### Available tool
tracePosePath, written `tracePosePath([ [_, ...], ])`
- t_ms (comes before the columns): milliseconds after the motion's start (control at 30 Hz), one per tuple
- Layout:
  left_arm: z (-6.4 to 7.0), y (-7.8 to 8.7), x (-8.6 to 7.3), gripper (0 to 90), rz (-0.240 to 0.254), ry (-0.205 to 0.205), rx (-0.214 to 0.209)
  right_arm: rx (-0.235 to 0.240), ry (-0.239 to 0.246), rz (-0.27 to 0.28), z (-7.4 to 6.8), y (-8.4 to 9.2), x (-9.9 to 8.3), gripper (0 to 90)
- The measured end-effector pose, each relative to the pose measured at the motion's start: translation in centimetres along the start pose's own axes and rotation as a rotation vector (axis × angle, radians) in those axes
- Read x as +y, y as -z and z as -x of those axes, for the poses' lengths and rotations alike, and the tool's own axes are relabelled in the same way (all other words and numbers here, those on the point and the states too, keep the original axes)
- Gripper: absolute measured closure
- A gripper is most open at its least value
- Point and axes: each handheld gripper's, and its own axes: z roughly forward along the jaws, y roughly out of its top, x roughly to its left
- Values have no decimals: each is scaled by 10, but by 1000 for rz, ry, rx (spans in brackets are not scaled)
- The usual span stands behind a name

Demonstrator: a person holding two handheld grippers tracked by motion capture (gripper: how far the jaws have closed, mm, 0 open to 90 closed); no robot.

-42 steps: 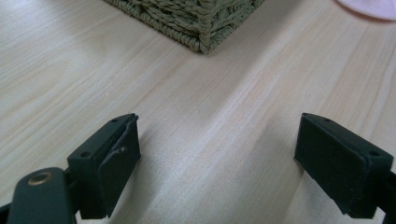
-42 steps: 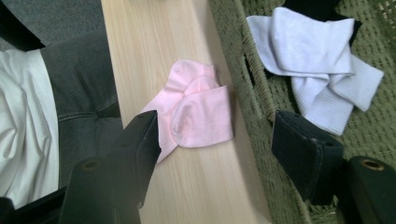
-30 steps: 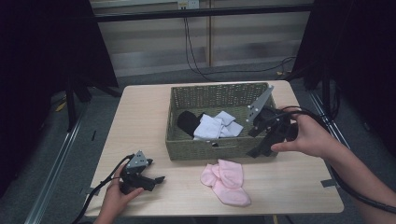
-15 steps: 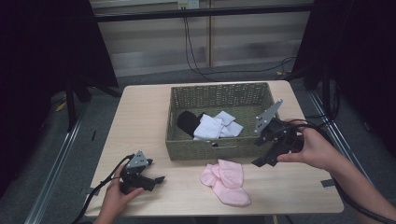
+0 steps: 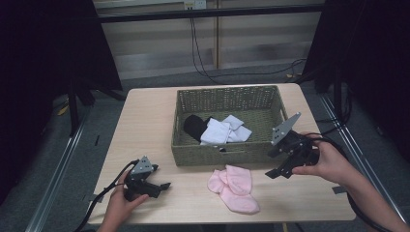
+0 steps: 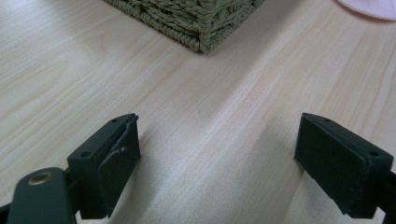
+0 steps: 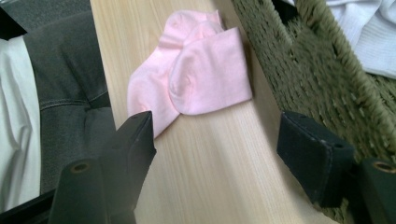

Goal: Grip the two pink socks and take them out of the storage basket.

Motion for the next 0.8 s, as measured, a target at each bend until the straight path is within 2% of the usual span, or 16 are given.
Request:
tracePosePath([
  [300, 0, 0, 0, 135, -1, -2, 0, -4, 2, 31, 2, -10, -16, 272],
  [600, 0, 0, 0, 135, -1, -2, 0, -18, 1, 22, 4, -23, -29, 265],
  [800, 0, 0, 0, 135, 0, 0, 0, -11, -21, 42, 6, -33, -40, 264],
])
